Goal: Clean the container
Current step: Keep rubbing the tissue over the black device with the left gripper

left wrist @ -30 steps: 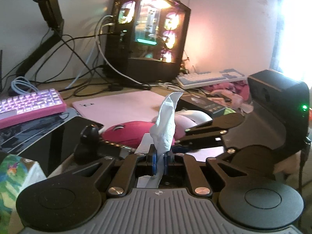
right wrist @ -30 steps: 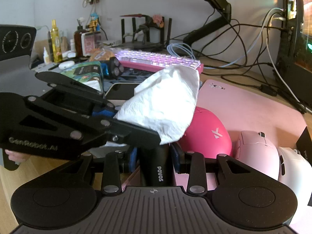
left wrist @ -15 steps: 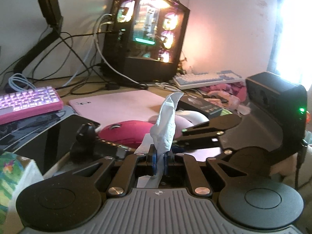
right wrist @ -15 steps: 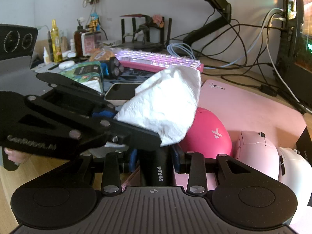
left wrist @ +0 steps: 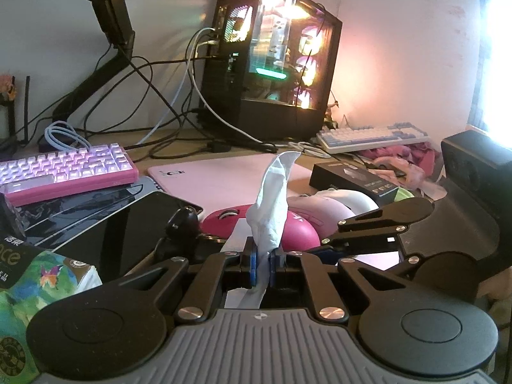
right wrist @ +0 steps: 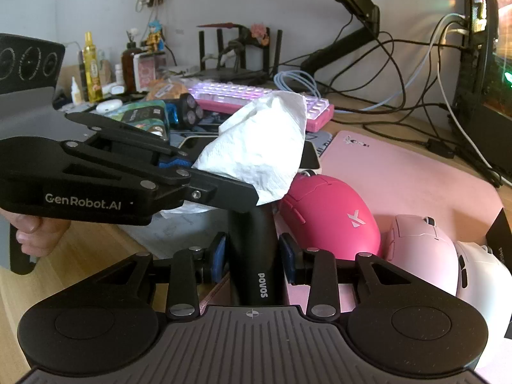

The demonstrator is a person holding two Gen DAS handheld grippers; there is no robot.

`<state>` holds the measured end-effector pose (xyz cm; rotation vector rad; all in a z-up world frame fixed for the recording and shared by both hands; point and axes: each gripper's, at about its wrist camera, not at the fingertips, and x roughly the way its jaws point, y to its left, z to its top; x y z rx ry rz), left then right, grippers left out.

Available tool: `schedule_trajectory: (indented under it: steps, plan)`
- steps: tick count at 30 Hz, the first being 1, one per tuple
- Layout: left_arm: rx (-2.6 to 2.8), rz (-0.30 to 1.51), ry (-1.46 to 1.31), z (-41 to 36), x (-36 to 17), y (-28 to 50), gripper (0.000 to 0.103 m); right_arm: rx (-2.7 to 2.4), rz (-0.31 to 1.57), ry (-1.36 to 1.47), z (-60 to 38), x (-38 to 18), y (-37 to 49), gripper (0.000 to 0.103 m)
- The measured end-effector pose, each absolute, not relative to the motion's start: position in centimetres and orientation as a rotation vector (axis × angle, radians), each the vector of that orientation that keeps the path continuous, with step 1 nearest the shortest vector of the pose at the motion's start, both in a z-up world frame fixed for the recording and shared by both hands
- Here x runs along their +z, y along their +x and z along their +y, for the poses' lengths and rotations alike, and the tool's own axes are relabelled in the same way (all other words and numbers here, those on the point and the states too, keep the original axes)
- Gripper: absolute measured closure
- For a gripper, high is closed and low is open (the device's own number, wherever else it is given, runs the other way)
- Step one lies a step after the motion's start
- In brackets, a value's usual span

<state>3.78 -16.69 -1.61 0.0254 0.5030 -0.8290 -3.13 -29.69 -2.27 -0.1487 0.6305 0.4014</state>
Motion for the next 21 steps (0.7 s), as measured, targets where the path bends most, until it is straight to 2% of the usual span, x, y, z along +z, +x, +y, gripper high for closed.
schedule_trajectory:
  steps: [21]
  plan:
    - [-0.995,0.517,0.028,-17.5,-2.0,3.0,0.092,0.401,0.631,-0.148,-29.7,-2.3,-3.1,0.064]
